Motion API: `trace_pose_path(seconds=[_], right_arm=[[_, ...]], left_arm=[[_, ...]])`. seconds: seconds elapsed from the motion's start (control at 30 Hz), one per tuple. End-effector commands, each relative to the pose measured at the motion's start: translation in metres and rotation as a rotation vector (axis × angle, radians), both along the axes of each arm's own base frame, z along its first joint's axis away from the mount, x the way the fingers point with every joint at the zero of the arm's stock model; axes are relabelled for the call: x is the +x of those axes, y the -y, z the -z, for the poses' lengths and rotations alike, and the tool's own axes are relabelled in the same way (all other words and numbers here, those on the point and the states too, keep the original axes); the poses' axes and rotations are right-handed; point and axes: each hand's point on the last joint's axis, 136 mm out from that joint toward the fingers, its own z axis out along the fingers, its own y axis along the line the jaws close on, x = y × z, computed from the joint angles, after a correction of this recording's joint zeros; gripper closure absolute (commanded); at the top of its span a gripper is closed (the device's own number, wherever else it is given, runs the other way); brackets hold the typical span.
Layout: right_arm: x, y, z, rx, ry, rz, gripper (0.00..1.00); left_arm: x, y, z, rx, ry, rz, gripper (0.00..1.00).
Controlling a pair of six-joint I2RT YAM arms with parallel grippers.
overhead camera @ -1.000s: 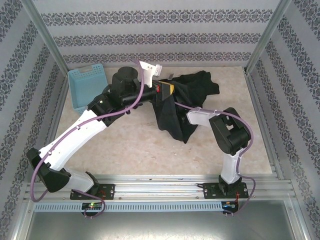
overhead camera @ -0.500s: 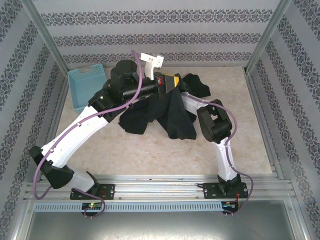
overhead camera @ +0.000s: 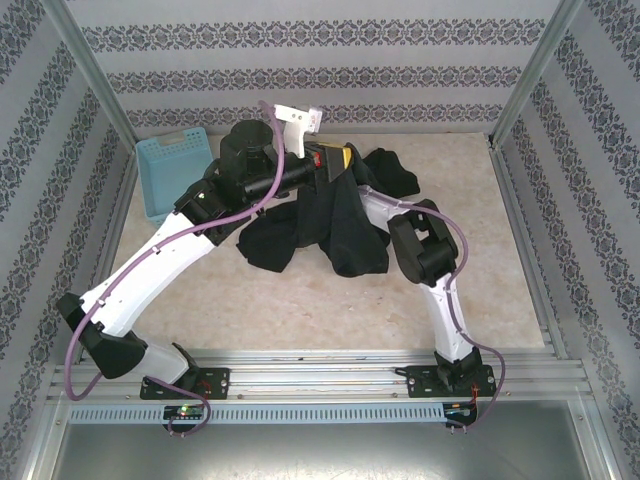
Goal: Fold the inside-out t-shirt
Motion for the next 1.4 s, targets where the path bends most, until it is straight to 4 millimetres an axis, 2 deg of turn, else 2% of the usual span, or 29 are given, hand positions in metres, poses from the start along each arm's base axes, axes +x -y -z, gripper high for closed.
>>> trace_pose_path(seconds=[0.0, 0.13, 0.27, 0.4, 0.53, 0.63, 0.7, 0.8, 0.9, 1.03, 1.17, 1.3, 1.37], right_arm=[[-0.015, -0.003, -0.013, 0.055, 0.026, -0.067, 0.83], [-0.030, -0.023, -0.053, 0.154, 0.140, -0.195, 1.00], [-0.057, -0.038, -0.085, 0.260, 0.242, -0.305, 1.00], [-0.087, -0.045, -0.113, 0.338, 0.338, -0.404, 1.00], [-0.122, -0.053, -0.139, 0.397, 0.448, -0.528, 1.00], [-0.139, -0.046, -0.157, 0.451, 0.523, -0.545, 1.00], [-0.149, -0.040, -0.168, 0.478, 0.564, -0.559, 1.00], [-0.165, -0.042, -0.190, 0.542, 0.628, -0.620, 1.00], [-0.176, -0.044, -0.207, 0.590, 0.657, -0.669, 1.00], [-0.181, -0.036, -0.214, 0.635, 0.681, -0.675, 1.00], [-0.177, -0.026, -0.204, 0.659, 0.672, -0.632, 1.00], [-0.177, -0.023, -0.195, 0.662, 0.660, -0.621, 1.00], [-0.179, -0.022, -0.195, 0.664, 0.661, -0.629, 1.00]], left_arm=[[0.009, -0.028, -0.017, 0.020, 0.049, -0.118, 1.00], [0.045, -0.063, 0.010, 0.100, -0.022, -0.293, 1.00], [0.088, -0.110, 0.055, 0.204, -0.127, -0.487, 1.00], [0.126, -0.155, 0.110, 0.245, -0.275, -0.618, 1.00], [0.154, -0.184, 0.168, 0.351, -0.407, -0.709, 1.00], [0.167, -0.198, 0.214, 0.486, -0.499, -0.761, 1.00], [0.171, -0.200, 0.243, 0.557, -0.557, -0.766, 1.00], [0.174, -0.201, 0.285, 0.654, -0.657, -0.760, 1.00], [0.173, -0.206, 0.317, 0.752, -0.722, -0.770, 1.00], [0.167, -0.204, 0.336, 0.831, -0.758, -0.737, 1.00], [0.150, -0.175, 0.333, 0.816, -0.756, -0.600, 0.98], [0.115, -0.130, 0.305, 0.661, -0.654, -0.418, 0.70], [0.091, -0.105, 0.284, 0.561, -0.561, -0.312, 0.58]])
